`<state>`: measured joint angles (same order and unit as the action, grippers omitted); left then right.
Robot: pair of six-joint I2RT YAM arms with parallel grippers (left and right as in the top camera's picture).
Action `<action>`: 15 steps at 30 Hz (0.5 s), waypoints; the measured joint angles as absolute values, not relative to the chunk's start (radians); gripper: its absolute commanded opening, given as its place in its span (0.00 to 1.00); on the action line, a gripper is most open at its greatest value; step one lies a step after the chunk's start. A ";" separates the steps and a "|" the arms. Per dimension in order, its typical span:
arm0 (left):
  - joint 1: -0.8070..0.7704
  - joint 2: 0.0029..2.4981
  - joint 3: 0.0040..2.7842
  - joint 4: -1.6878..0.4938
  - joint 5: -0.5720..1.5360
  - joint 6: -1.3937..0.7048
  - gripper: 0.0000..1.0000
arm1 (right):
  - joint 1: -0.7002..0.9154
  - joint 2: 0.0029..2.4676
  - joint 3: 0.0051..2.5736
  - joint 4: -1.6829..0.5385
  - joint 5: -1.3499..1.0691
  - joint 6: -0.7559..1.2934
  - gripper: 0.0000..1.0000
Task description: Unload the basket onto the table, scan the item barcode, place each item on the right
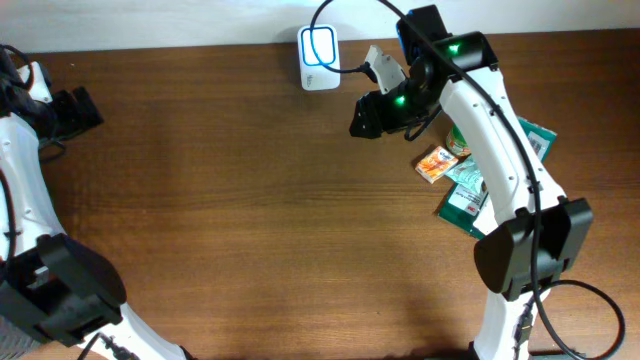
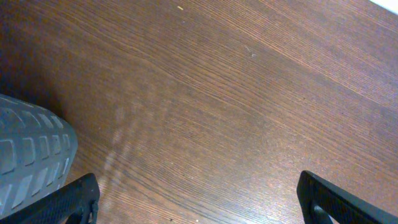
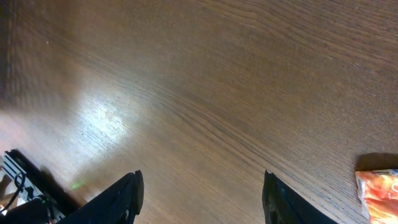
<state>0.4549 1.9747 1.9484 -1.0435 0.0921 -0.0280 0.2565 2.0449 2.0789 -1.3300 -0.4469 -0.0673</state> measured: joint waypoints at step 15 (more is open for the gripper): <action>0.455 1.975 1.948 -1.044 0.093 -0.028 0.99 | 0.321 2.081 2.079 -1.094 -0.480 0.004 0.62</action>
<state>0.4549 1.9747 1.9484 -1.0435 0.0925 -0.0277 0.3214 2.0808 2.0789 -1.0943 -0.4797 0.0040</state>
